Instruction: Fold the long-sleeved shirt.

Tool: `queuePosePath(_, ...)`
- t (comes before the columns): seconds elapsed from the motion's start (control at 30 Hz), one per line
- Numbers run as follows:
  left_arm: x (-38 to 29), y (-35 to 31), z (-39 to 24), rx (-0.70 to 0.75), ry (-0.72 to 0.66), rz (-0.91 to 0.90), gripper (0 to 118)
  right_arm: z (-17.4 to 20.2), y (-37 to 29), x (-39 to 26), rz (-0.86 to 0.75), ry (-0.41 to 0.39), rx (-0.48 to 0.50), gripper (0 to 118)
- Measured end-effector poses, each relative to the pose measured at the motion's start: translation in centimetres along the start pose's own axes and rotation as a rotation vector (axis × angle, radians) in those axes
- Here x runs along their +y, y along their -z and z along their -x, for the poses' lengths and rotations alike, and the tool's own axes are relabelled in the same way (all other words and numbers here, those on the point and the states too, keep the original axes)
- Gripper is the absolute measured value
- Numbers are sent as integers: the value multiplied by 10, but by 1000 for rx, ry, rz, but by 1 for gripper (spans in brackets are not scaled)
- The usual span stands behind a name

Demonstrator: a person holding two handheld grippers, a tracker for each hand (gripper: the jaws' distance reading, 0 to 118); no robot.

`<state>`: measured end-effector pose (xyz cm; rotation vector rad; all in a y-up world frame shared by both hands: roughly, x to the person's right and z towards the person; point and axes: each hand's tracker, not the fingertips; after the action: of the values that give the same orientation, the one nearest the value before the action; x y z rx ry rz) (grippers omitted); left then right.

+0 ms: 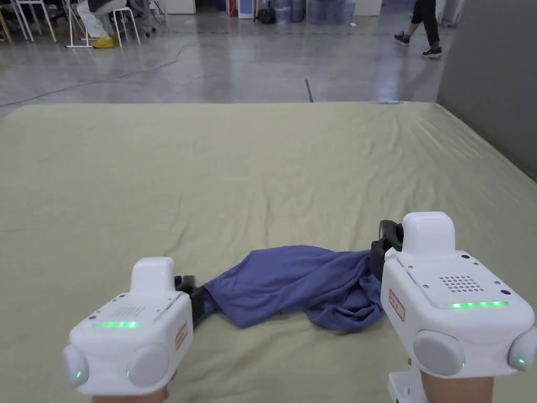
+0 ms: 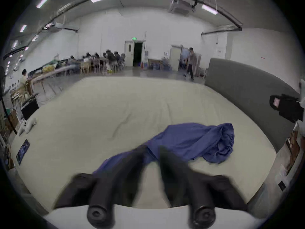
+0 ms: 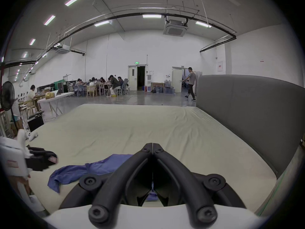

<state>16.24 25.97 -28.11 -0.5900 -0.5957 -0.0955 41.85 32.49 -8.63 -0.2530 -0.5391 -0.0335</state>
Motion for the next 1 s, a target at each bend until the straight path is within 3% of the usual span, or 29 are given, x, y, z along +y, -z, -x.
queuePosePath(0.03,4,15,0,-11,4,49,109,-1,1,-1,5,4,0,2)
queuePosePath(0.07,6,34,1,-42,-2,127,118,-3,3,-3,12,7,-2,2)
queuePosePath(0.17,3,89,0,-105,-62,226,118,-6,6,-8,29,4,-8,2)
queuePosePath(0.27,19,148,2,-42,-71,379,118,-13,13,-14,55,14,-22,2)
queuePosePath(0.33,19,181,1,-20,-30,433,102,-17,16,-18,72,20,-28,2)
queuePosePath(0.37,18,193,0,0,-21,450,85,-19,17,-19,81,20,-31,2)
queuePosePath(0.4,17,204,-2,27,2,477,48,-21,18,-20,87,19,-37,2)
queuePosePath(0.43,14,211,-3,60,2,475,41,-23,18,-21,94,17,-47,2)
queuePosePath(0.5,7,209,-10,41,25,425,38,-30,19,-23,106,19,-60,2)
queuePosePath(0.53,8,204,-15,40,81,422,30,-33,21,-24,116,23,-69,2)
queuePosePath(0.57,11,196,-18,9,98,394,8,-37,23,-25,126,26,-77,2)
queuePosePath(0.7,17,167,-14,-43,37,335,6,-62,55,-27,282,108,-134,2)
queuePosePath(0.77,21,154,-13,-55,20,314,6,-84,85,-35,369,147,-114,2)
queuePosePath(0.8,23,149,-12,-56,22,293,6,-93,100,-40,412,158,-80,14)
queuePosePath(0.83,26,146,-10,-60,28,286,6,-104,116,-47,460,195,-61,53)
queuePosePath(0.87,27,145,-11,-58,36,281,6,-111,131,-53,507,226,-60,108)
queuePosePath(0.9,29,144,-11,-60,44,279,6,-116,148,-63,579,220,-49,118)
queuePosePath(0.93,31,143,-10,-60,53,268,6,-116,153,-63,484,188,-49,112)
queuePosePath(1.0,34,143,-9,-72,45,266,6,-116,171,-75,613,175,-58,114)
